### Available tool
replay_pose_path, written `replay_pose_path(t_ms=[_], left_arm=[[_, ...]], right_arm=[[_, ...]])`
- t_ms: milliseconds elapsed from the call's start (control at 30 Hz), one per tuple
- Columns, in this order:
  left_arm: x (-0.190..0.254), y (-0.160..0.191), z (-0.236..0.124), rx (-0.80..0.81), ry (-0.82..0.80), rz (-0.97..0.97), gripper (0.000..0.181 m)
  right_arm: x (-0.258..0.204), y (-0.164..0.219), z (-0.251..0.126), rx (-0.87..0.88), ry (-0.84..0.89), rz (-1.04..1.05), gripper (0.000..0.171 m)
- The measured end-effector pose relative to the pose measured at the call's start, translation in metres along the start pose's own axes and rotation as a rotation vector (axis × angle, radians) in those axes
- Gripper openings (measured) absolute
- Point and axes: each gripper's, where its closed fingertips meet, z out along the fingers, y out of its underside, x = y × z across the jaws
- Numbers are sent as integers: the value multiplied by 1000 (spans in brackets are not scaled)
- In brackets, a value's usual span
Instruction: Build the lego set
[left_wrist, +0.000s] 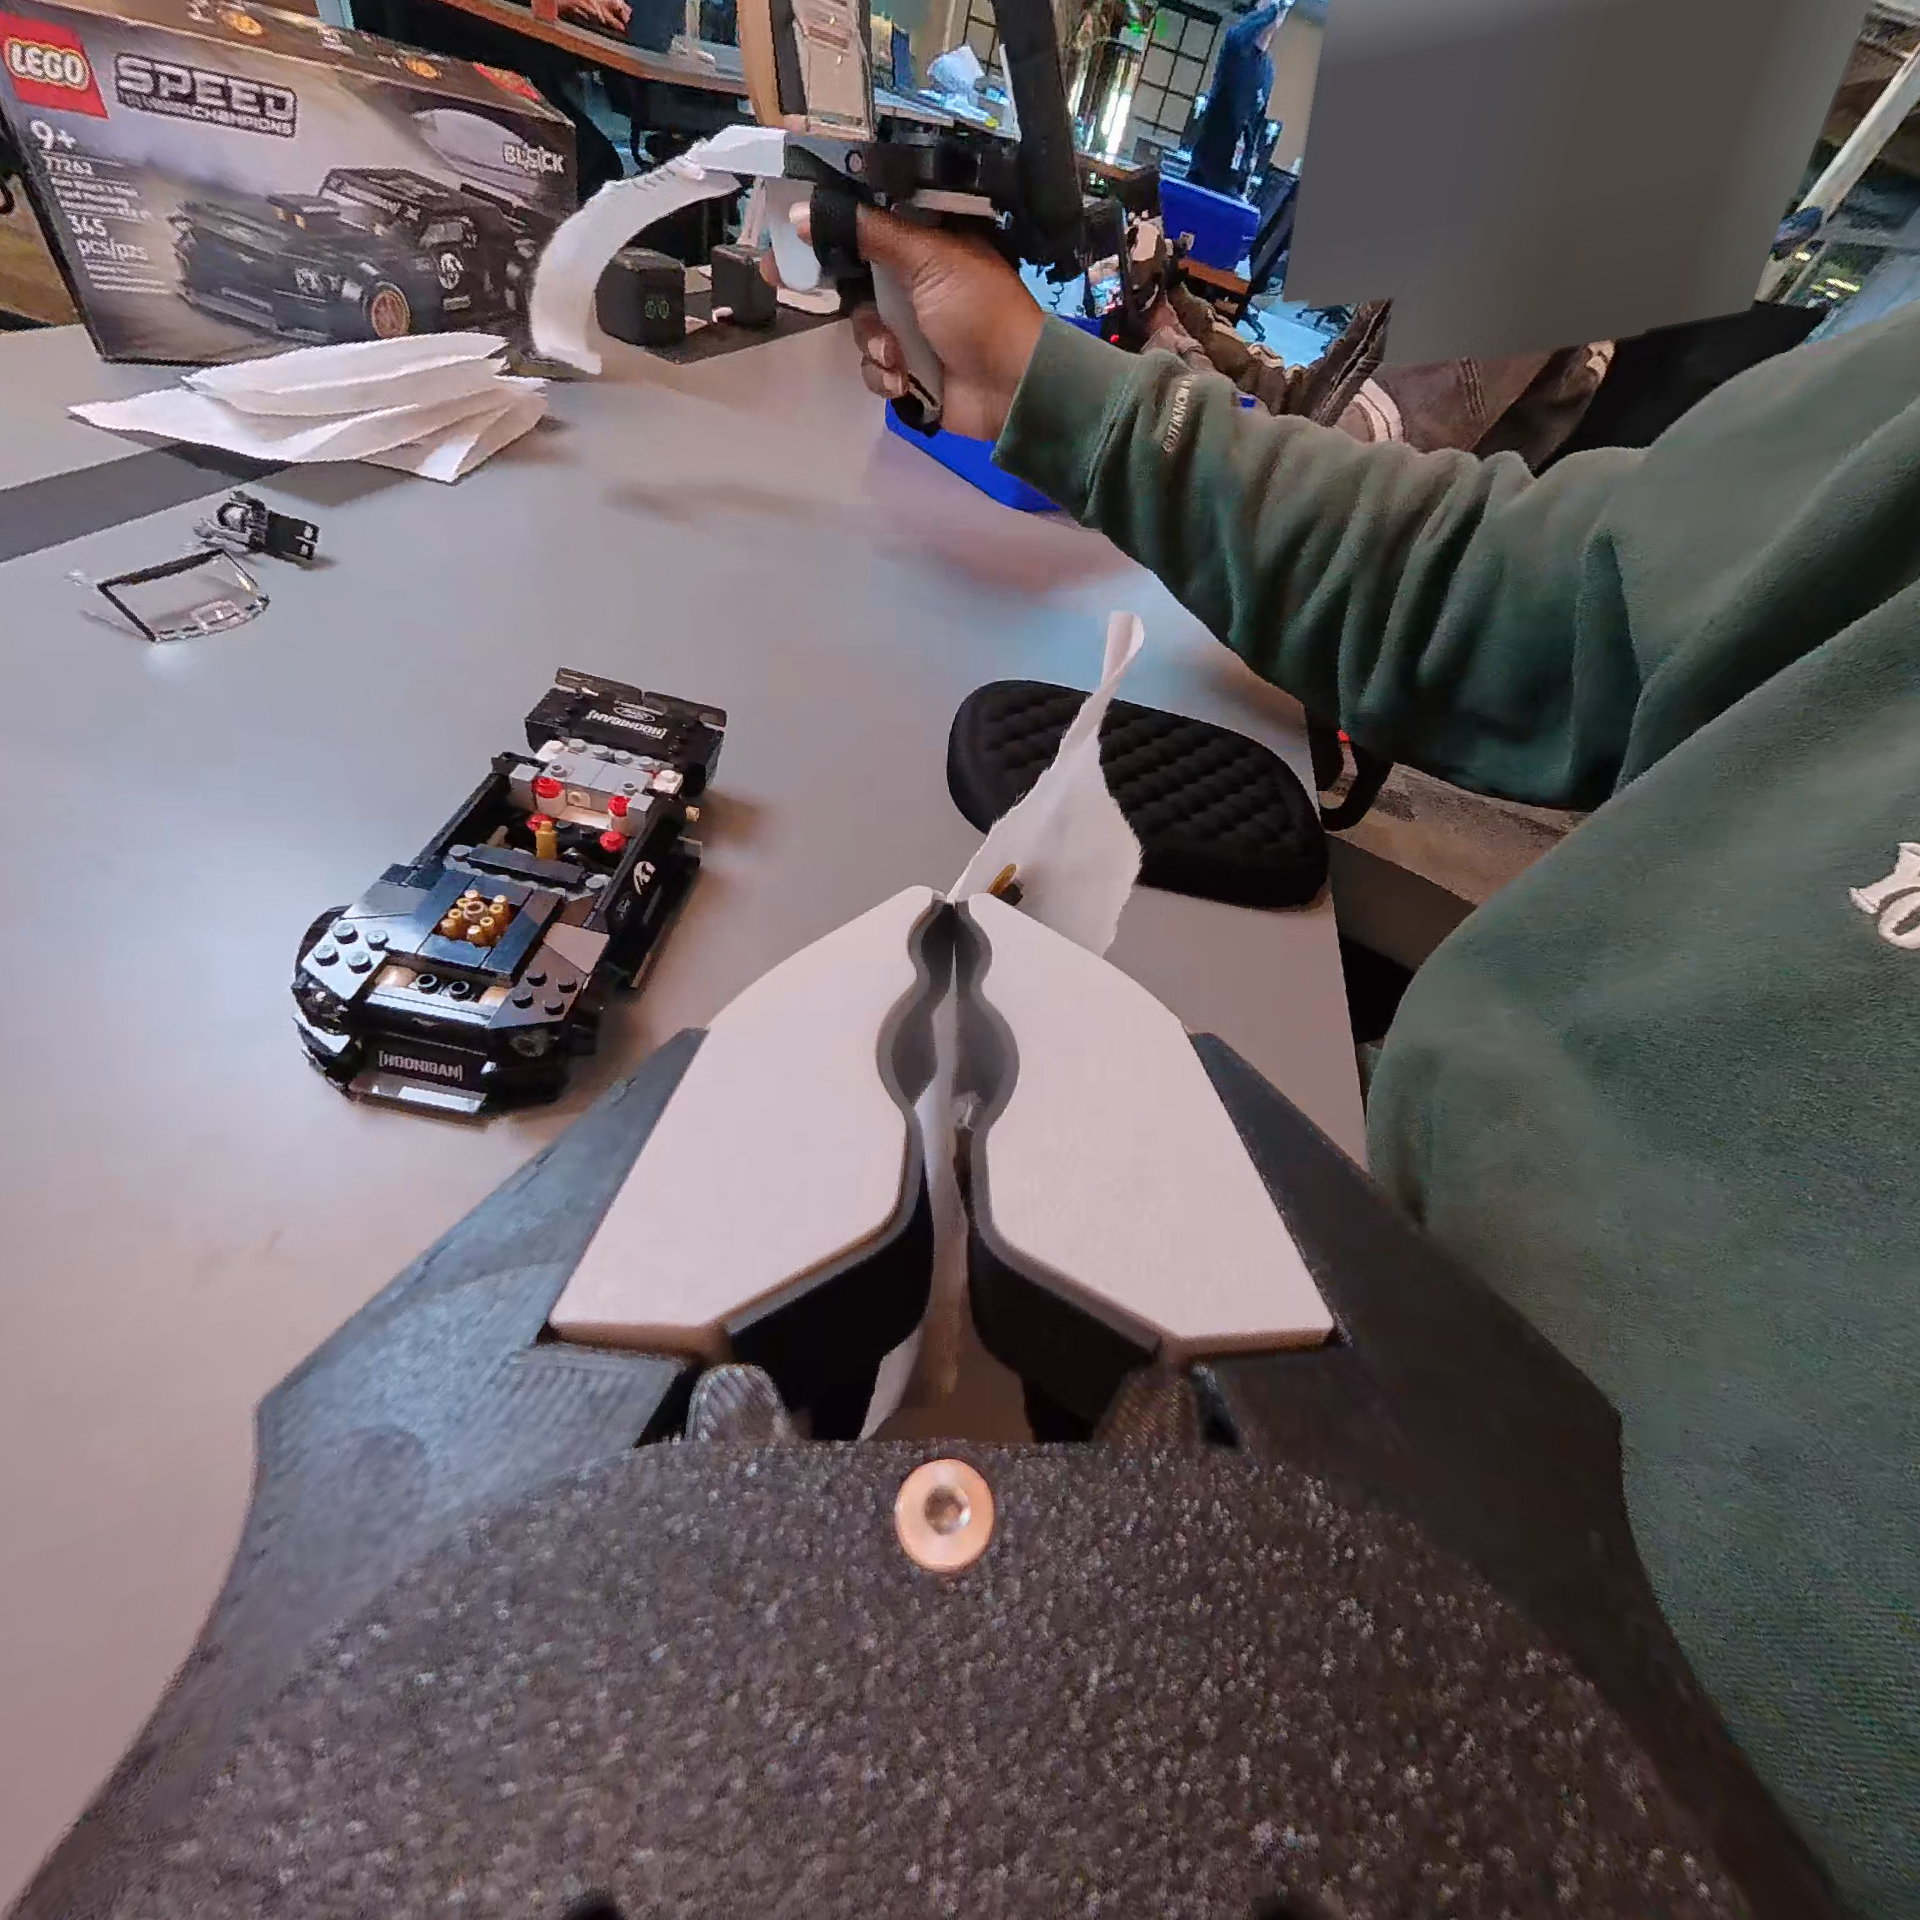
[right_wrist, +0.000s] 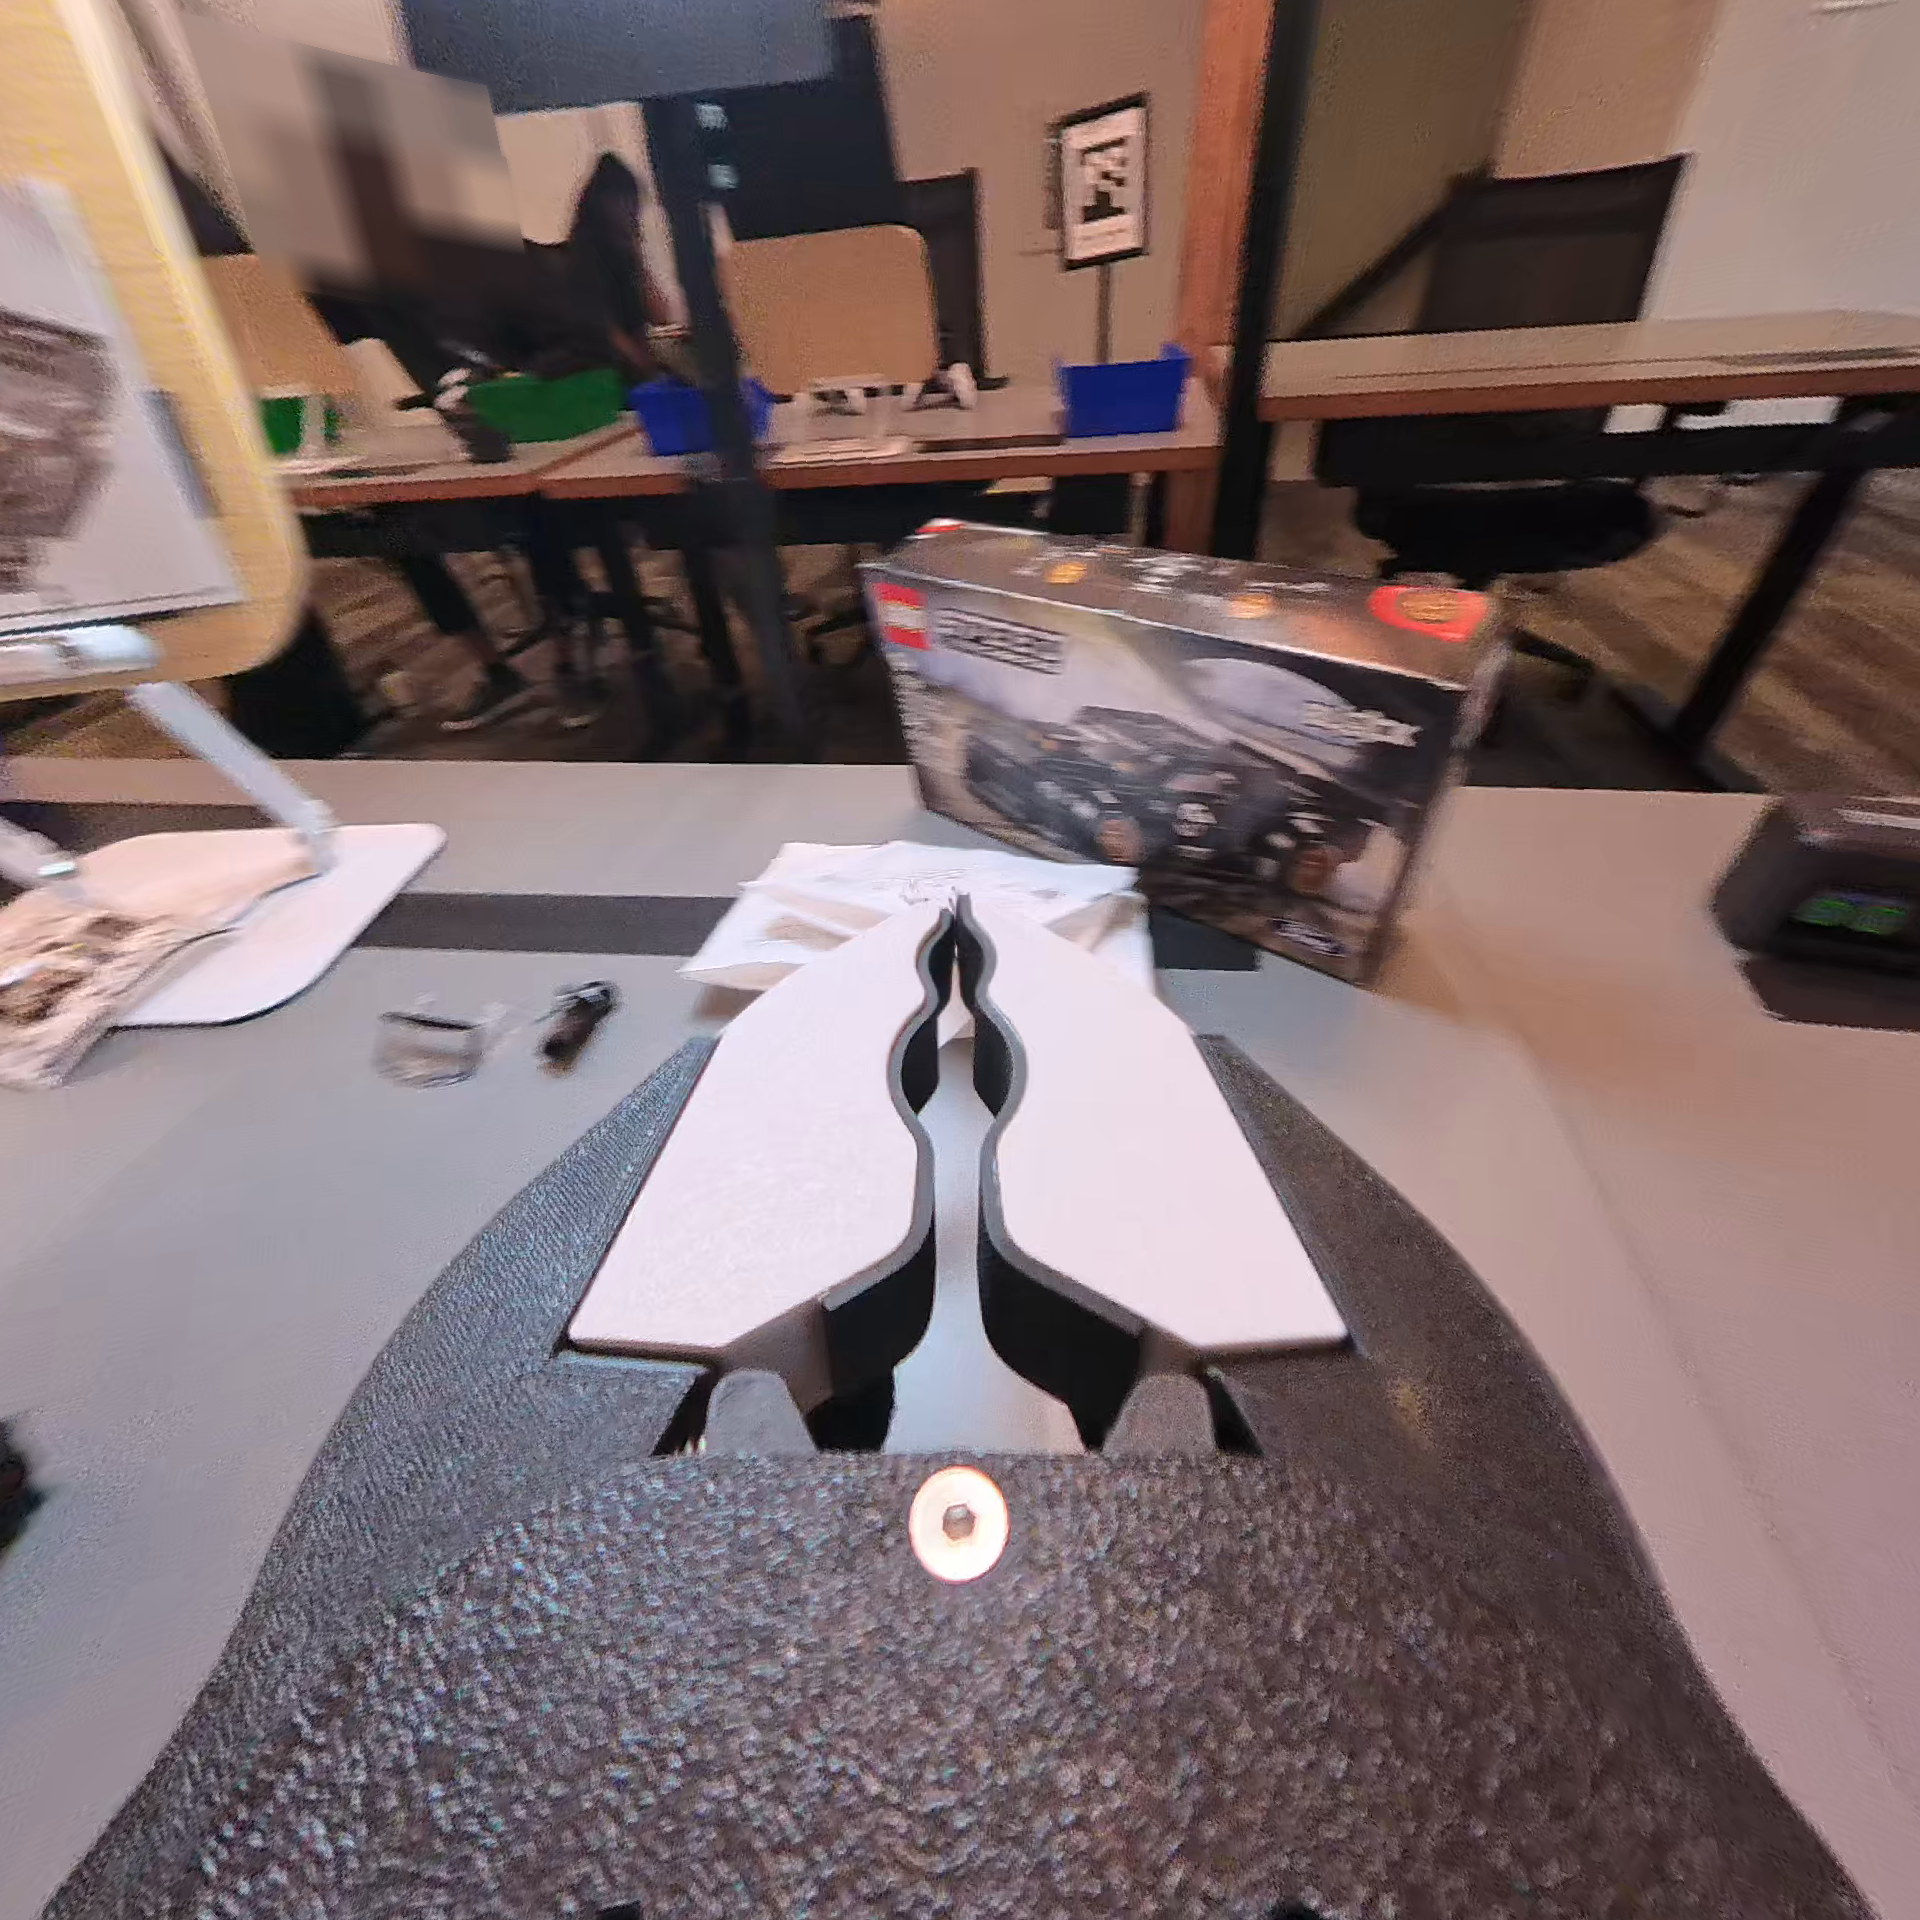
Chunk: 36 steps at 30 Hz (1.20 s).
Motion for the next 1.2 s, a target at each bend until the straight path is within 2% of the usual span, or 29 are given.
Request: replay_pose_path(t_ms=[200, 300, 400, 500, 533, 600, 633, 700, 800, 900, 967, 1033, 1067, 1100, 1133, 1200], left_arm=[[-3, 3, 3, 13, 28, -33, 0], [-2, 3, 5, 18, 42, -47, 0], [-1, 3, 6, 13, 46, -44, 0], [-1, 4, 6, 12, 50, -47, 0], [-1, 3, 6, 13, 52, -50, 0], [-2, 3, 7, 17, 49, -50, 0], [-2, 2, 8, 17, 50, -49, 0], [-2, 0, 9, 20, 53, -49, 0], [0, -6, 12, 28, 63, -37, 0], [5, -15, 15, 41, 89, -29, 0], [11, -22, 17, 52, 112, -35, 0], [17, -28, 18, 65, 138, -47, 0], [20, -31, 18, 74, 150, -54, 0], [23, -33, 16, 85, 158, -60, 0], [24, -35, 15, 94, 155, -65, 0], [23, -39, 9, 123, 140, -69, 0]], right_arm=[[91, 23, 8, -47, 208, 28, 0], [116, 66, 15, -215, 205, 97, 2], [121, 88, 10, -286, 191, 98, 27], [120, 79, -7, -252, 232, -62, 57], [114, 73, -14, -231, 232, -140, 61], [87, 58, -29, -186, 164, -284, 65], [60, 52, -36, -168, 74, -330, 65], [-15, 43, -58, -136, -205, -347, 61], [-145, 42, -115, -130, -693, -296, 58], [-242, 62, -168, -173, -1012, -350, 62], [-286, 75, -191, -170, -1136, -399, 62], [-315, 83, -200, -151, -1187, -449, 58], [-326, 86, -203, -140, -1202, -475, 51], [-332, 88, -203, -129, -1200, -508, 35], [-336, 88, -204, -102, -1194, -535, 5], [-339, 80, -207, -77, -1216, -489, 0]])
